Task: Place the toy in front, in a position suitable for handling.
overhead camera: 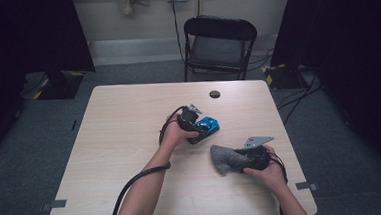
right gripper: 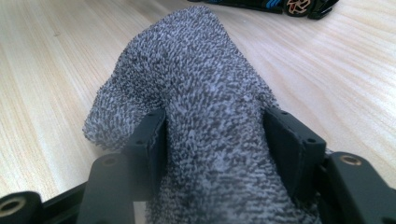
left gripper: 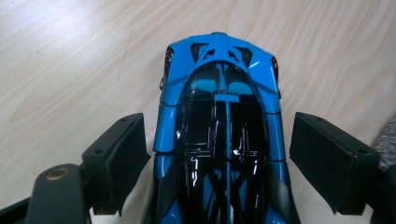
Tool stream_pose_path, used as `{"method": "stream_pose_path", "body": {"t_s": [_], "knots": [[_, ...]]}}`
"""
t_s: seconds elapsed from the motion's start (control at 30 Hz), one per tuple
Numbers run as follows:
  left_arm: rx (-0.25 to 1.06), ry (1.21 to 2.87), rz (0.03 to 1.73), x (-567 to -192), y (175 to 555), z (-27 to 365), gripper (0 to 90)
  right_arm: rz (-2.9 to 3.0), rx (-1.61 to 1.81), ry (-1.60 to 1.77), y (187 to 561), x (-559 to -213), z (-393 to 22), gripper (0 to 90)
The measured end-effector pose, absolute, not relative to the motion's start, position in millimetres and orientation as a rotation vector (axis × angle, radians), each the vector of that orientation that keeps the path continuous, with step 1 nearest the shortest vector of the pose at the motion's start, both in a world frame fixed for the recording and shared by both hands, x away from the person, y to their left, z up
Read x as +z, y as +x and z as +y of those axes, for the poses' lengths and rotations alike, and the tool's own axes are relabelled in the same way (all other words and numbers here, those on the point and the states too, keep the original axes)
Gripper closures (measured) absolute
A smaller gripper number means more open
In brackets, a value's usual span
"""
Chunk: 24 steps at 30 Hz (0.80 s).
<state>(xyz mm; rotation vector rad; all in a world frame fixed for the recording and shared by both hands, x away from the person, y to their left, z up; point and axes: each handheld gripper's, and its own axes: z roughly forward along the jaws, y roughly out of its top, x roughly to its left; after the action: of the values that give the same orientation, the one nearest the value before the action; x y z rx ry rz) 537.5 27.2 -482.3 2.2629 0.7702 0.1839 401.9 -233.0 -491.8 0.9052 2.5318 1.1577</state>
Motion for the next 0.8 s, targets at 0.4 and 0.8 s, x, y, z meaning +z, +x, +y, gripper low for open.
{"method": "stream_pose_path", "body": {"t_s": [0.4,0.8], "knots": [[0.193,2.274,0.763,-489.1,539.9,22.2,19.9,2.53,1.163,0.907,401.5,-492.2,-233.6,41.5],[0.22,2.305,0.737,-491.2,541.3,14.2,17.3,2.525,1.168,0.901,401.0,-493.0,-234.0,41.4]]}}
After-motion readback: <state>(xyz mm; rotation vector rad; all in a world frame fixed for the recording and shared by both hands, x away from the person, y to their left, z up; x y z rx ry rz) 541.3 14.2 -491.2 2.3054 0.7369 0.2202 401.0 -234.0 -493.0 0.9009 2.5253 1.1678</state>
